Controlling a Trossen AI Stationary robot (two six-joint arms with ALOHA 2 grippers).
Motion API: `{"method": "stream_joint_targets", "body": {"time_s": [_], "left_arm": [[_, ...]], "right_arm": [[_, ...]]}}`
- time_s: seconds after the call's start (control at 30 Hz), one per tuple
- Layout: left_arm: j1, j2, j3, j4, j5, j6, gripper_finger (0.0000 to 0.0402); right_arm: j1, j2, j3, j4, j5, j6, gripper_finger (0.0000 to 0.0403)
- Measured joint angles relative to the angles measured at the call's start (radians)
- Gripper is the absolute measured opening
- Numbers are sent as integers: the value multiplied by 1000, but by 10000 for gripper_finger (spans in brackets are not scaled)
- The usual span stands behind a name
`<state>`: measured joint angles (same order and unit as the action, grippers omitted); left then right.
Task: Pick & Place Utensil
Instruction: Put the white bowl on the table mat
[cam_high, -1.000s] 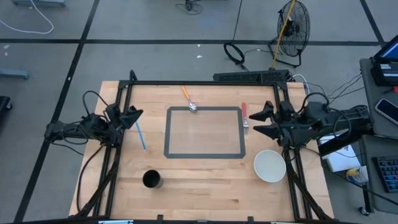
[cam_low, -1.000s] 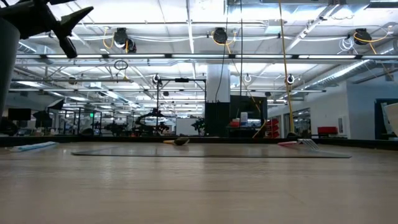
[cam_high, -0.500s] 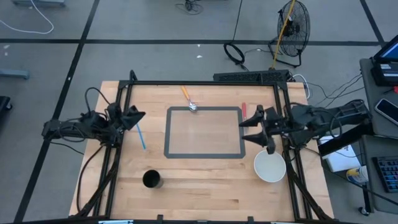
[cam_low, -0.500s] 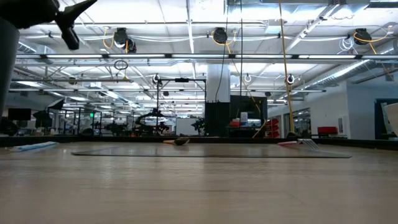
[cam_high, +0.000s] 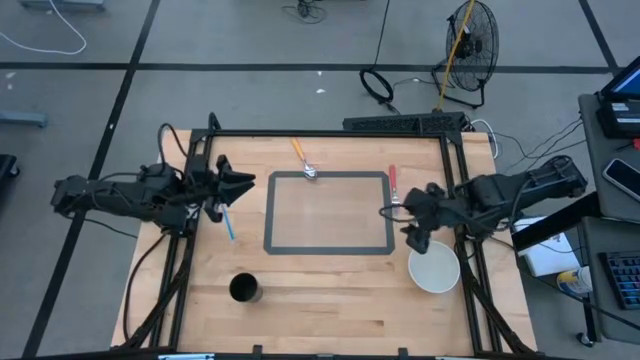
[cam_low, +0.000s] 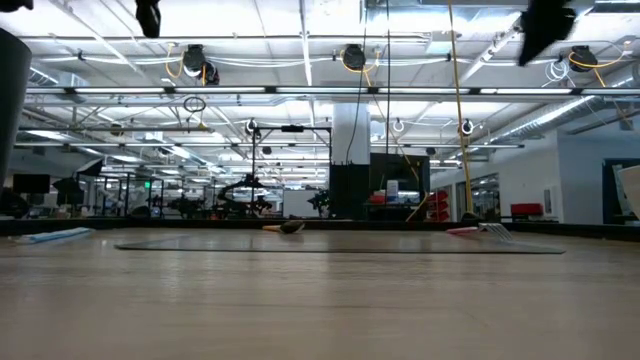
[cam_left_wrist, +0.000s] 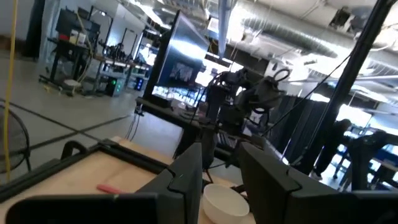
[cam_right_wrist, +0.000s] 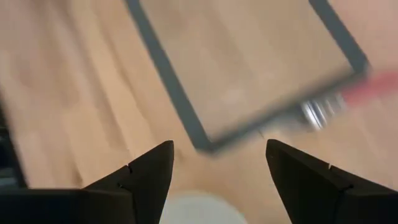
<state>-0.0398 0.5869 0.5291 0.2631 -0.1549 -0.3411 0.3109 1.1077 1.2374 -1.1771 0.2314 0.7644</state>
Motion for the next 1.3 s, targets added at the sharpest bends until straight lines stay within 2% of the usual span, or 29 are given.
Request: {"method": "stream_joint_targets", "body": {"time_s": [0.1,0.2,0.47,0.63,0.87,1.07,1.3], "left_arm": [[0,18,9,2,13,-1,113],[0,23,9,-11,17,-14,113],[0,21,9,-61,17,-23,113],[0,21,9,-68,17,-27,113],[0,21,9,-68,17,-28,113],[-1,21,9,-76,-10,-31,113],[0,21,9,-79,-31,-39,113]], "right_arm": [[30,-12,1,-178,0,130,254],[55,-36,-24,-276,-8,237,254],[85,-132,-239,-242,-138,317,254],[84,-192,-377,-161,-208,347,254],[84,-187,-463,-90,-274,309,254],[84,-140,-461,-92,-255,274,254],[82,-74,-434,35,-255,156,254]]}}
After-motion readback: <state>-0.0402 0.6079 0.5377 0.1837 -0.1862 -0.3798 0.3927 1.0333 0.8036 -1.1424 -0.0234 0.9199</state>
